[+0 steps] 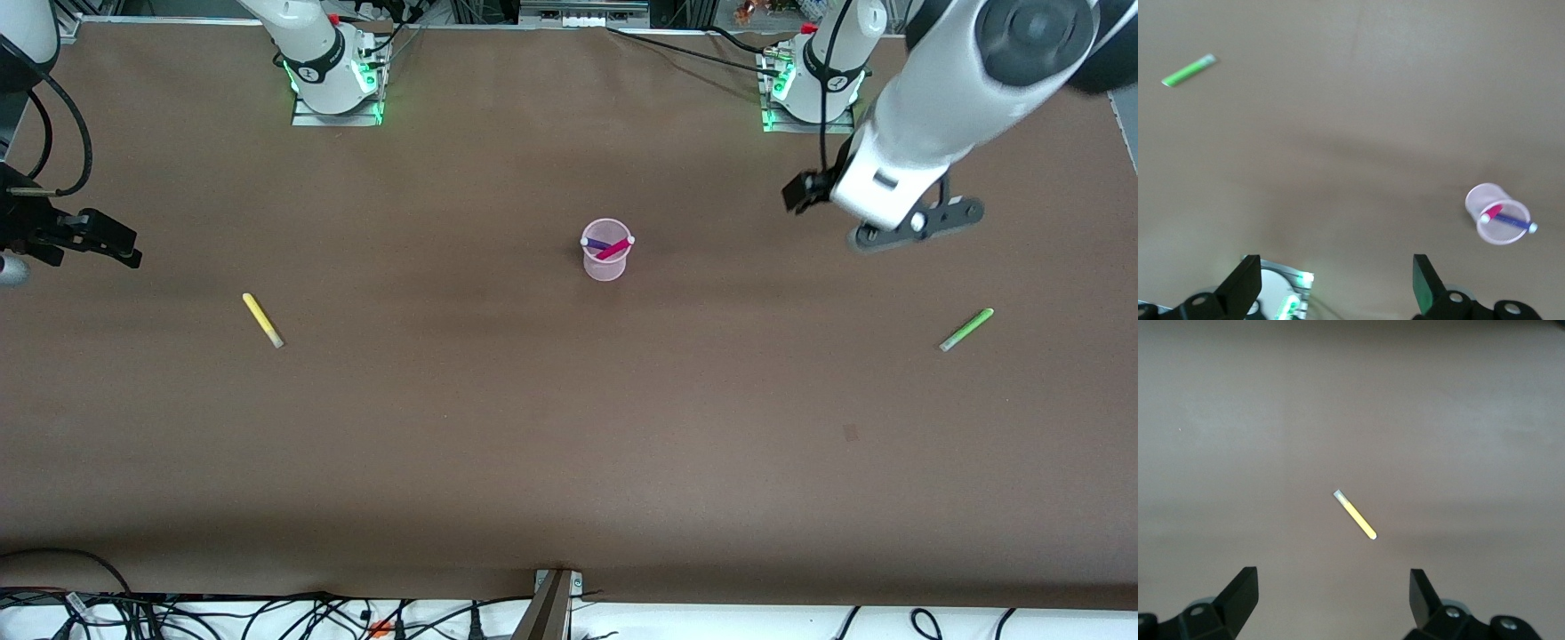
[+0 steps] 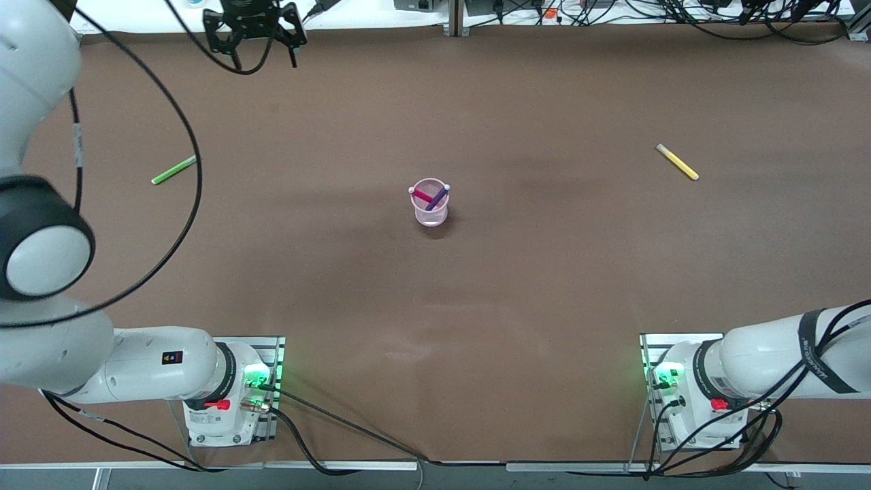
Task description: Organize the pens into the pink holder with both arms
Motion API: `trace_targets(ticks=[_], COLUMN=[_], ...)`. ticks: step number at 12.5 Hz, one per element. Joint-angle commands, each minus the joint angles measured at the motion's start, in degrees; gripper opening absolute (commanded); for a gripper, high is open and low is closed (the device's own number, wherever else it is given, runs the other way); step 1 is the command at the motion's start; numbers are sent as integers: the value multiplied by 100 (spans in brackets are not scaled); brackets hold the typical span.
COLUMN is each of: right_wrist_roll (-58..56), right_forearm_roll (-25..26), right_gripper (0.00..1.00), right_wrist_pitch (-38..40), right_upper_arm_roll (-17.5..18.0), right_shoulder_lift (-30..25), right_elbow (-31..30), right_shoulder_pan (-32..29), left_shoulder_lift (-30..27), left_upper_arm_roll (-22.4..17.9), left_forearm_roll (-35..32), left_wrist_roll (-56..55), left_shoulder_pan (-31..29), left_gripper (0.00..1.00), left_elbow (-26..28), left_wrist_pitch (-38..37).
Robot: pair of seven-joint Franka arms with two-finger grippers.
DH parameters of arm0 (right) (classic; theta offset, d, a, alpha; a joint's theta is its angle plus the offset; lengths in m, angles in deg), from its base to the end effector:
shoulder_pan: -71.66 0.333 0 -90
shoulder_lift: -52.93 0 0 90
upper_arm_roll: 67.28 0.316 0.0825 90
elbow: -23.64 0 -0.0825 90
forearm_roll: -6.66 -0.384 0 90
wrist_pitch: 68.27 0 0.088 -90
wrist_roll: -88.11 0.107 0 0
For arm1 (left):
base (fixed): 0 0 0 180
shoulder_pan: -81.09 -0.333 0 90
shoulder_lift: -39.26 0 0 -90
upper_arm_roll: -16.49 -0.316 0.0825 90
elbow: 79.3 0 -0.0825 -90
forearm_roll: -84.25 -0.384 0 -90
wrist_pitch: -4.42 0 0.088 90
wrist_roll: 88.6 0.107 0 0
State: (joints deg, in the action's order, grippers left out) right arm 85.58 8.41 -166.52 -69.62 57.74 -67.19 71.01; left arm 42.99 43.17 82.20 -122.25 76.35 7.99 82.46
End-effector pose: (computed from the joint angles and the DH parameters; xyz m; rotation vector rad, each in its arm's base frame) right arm 0.5908 -0.0328 0.5825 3.1049 -0.0064 0.0682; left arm 0.5132 -0.1931 0.5982 -3.0038 -0.3098 0.2899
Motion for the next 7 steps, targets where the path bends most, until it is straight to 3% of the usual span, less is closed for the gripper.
trace_targets(ticks=[1, 4, 7], right_wrist_roll=[-10, -19, -10], right_forearm_roll=[-16, -7, -7], right_gripper=[100, 100, 100], right_wrist_pitch=[95, 323, 298], right_upper_arm_roll=[-11, -64, -73], right_shoulder_lift=[-42, -42, -25], right_elbow=[231, 285, 294], right_shoulder_pan=[-6, -15, -15], left_shoulder_lift=[-768, -768, -943], left_upper_arm_roll=[-14, -14, -14], left_forearm_roll=[-111, -7, 283], left_wrist_roll=[866, 2647, 3241], left_shoulder_pan=[-420, -1359, -1915], left_gripper=[100, 100, 100], left_elbow=[850, 965, 1359], left_wrist_pitch=[203, 720, 1045])
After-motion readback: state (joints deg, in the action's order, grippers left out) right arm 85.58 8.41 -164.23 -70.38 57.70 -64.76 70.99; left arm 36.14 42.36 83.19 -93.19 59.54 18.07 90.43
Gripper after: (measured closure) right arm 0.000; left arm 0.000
